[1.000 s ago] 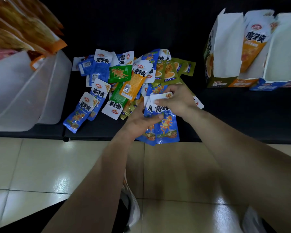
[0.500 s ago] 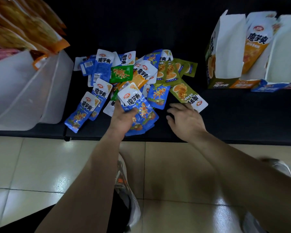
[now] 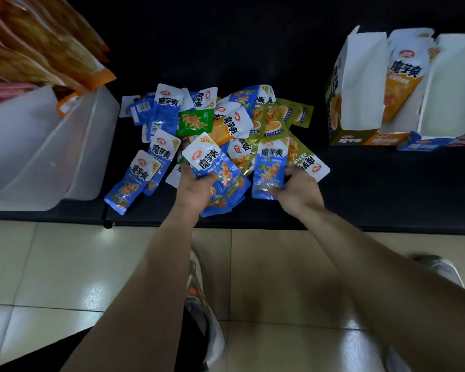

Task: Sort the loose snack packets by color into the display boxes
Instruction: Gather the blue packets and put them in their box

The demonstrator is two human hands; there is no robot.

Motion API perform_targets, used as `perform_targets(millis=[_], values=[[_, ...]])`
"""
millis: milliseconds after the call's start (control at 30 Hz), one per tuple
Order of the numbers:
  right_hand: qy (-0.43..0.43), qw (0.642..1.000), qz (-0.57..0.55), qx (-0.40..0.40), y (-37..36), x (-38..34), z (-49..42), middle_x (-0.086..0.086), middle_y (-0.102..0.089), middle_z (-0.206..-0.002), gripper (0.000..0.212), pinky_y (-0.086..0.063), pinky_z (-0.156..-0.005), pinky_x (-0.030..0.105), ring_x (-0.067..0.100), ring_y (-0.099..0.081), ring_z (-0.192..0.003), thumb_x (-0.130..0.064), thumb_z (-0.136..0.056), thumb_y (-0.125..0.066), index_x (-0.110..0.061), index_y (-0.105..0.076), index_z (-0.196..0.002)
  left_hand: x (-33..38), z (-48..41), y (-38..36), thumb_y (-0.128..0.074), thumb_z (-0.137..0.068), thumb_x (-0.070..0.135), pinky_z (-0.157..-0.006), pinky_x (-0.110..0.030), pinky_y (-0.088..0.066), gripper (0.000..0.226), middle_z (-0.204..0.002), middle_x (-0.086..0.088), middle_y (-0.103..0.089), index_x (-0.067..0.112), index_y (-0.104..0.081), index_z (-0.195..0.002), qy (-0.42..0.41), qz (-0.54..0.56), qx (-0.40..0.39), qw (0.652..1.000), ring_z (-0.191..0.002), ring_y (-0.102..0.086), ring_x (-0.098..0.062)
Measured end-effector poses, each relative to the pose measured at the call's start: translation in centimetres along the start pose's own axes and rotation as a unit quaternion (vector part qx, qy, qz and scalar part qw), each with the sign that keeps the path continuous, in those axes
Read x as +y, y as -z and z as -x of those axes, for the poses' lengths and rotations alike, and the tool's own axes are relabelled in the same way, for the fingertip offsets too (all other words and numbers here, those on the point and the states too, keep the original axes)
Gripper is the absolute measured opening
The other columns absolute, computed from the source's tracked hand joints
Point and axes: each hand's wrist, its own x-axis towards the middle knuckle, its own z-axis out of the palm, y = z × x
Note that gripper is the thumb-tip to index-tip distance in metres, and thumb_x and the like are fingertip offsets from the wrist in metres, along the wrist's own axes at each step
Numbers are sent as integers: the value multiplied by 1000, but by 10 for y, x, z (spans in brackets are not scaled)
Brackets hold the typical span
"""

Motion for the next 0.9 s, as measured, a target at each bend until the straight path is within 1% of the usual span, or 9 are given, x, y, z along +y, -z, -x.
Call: perform_targets(millis=[133,200,300,400,500,633,767,800,900], values=[[-35,999,23,-16,22,25,14,-5,-65,-91,27,-55,-72,36,13,-62,-81,-46,-86,-70,-25,-60,-100,-1,6,-11,-62,-95,8,-83,-47,-57,39,-96,12,-59,17,-47,-129,9,-8,-27,1000,-93,-67,-18],[-23,1000,-7,13,22,19,12,-3,-67,-83,31,-49,-62,30,14,-63,-75,-52,-87,-69,-21,-62,-85,-1,11,-14,-62,-95,7,-78,-38,-56,36,-93,13,-57,15,-48,-127,9,-16,-32,999,-83,-62,-7],[-4,997,-67,47,13,7,7,-3,-63,-72,33,-39,-50,24,10,-59,-62,-39,-89,-71,-10,-61,-78,-1,16,-15,-65,-93,6,-76,-35,-57,35,-95,10,-64,15,-51,-123,16,0,-39,999,-86,-66,-13],[18,974,-220,52,9,10,12,-7,-64,-68,26,-48,-57,28,5,-63,-59,-22,-89,-74,-13,-50,-82,3,16,-16,-69,-90,8,-84,-50,-58,32,-101,0,-70,14,-57,-119,45,29,-39,998,-93,-71,-24],[32,938,-345,28,16,17,25,-6,-76,-87,30,-61,-71,30,8,-73,-78,-7,-90,-73,-23,-54,-109,6,16,-22,-70,-90,11,-85,-57,-58,24,-107,-7,-73,16,-62,-112,58,39,-49,996,-95,-72,-29],[33,953,-300,17,24,15,20,4,-75,-103,24,-61,-84,43,17,-74,-90,-10,-94,-67,-12,-61,-117,5,18,-28,-70,-90,9,-85,-45,-59,25,-107,-4,-74,18,-62,-111,41,28,-71,996,-94,-73,-25],[12,950,-309,37,34,7,13,3,-71,-103,24,-59,-87,51,23,-71,-94,-13,-89,-63,-16,-61,-113,5,19,-25,-69,-91,8,-65,-23,-58,27,-98,4,-73,17,-61,-115,22,18,-79,997,-81,-71,-10],[15,947,-319,25,34,3,14,3,-71,-102,23,-58,-88,50,23,-71,-94,-10,-91,-62,-15,-61,-113,5,19,-24,-70,-90,9,-67,-25,-59,28,-98,5,-72,17,-61,-115,21,13,-85,996,-84,-72,-11],[44,957,-286,-39,22,-2,16,-1,-68,-89,8,-59,-86,48,19,-68,-85,-17,-94,-65,-14,-62,-101,7,21,-28,-75,-87,14,-89,-47,-59,28,-109,0,-74,22,-64,-112,15,-9,-141,990,-99,-72,-22]])
